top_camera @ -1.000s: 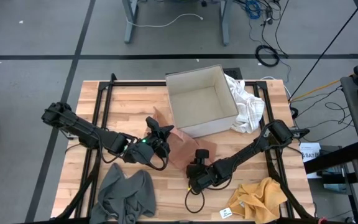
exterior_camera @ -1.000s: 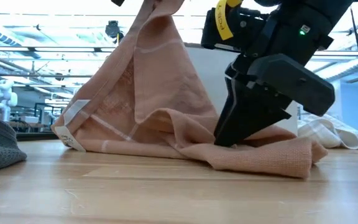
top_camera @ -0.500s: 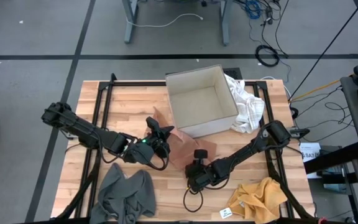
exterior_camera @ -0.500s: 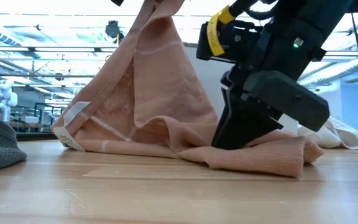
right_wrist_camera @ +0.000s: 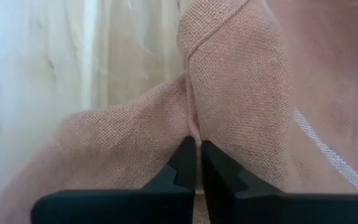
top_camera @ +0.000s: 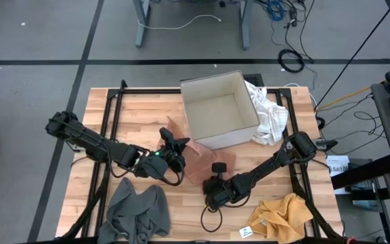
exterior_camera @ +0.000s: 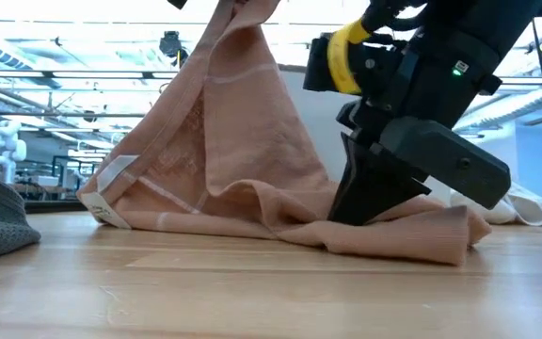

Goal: Fold towel
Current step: Fold the brown towel

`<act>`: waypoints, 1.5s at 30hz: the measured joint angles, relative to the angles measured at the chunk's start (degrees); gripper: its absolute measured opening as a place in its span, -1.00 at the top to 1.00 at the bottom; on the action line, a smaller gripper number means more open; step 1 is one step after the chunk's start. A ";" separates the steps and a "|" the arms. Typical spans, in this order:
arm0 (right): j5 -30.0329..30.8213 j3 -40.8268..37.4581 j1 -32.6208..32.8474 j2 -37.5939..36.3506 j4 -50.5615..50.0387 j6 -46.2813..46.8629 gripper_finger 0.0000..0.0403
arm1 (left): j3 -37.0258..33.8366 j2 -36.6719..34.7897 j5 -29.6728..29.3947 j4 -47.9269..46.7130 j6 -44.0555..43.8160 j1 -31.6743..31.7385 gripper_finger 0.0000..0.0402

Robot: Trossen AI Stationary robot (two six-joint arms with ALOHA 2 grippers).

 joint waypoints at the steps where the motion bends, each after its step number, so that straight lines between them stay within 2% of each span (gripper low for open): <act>1: 0.26 -0.02 0.17 -0.47 -0.95 0.02 0.98 | 0.00 0.00 0.00 0.00 0.01 0.00 1.00; 7: 0.43 -0.02 1.69 -6.43 -4.19 0.59 0.99 | -0.02 0.00 0.00 0.00 0.06 0.00 1.00; 10: -1.70 -0.02 2.65 -10.94 -5.09 0.86 0.99 | -0.02 0.00 -0.02 0.00 0.07 -0.03 1.00; 12: -4.94 -0.02 3.20 -13.96 -6.75 1.84 1.00 | -0.02 0.00 -0.02 0.00 0.03 -0.38 1.00; 15: -13.99 -0.02 3.84 -18.00 -8.81 3.82 1.00 | -0.02 0.00 -0.04 -0.56 -0.05 -1.37 1.00; 17: -17.75 -0.01 4.66 -19.84 -9.95 4.74 1.00 | -0.02 0.00 -0.03 -1.75 -0.37 -2.34 1.00; 21: -21.67 0.00 6.36 -20.76 -13.07 7.58 1.00 | -0.02 0.00 -0.02 -5.40 -4.02 -4.16 1.00; 26: -23.27 0.00 8.28 -17.69 -13.43 8.22 0.99 | -0.02 0.00 2.24 -11.29 -11.62 -5.72 1.00; 29: -20.44 0.00 9.16 -15.52 -12.70 7.86 0.99 | -0.02 0.00 2.68 -14.08 -14.79 -6.56 1.00; 35: -17.41 0.00 10.99 -15.18 -15.58 7.52 1.00 | -0.02 -0.20 1.60 -14.73 -14.93 -8.51 1.00; 40: -14.65 0.00 13.03 -20.27 -17.71 7.81 1.00 | 2.32 -0.20 -4.00 -14.91 -10.97 -11.52 1.00; 45: -8.84 0.00 15.67 -30.09 -18.59 6.78 1.00 | 9.13 -0.20 -9.97 -14.93 -4.95 -15.48 1.00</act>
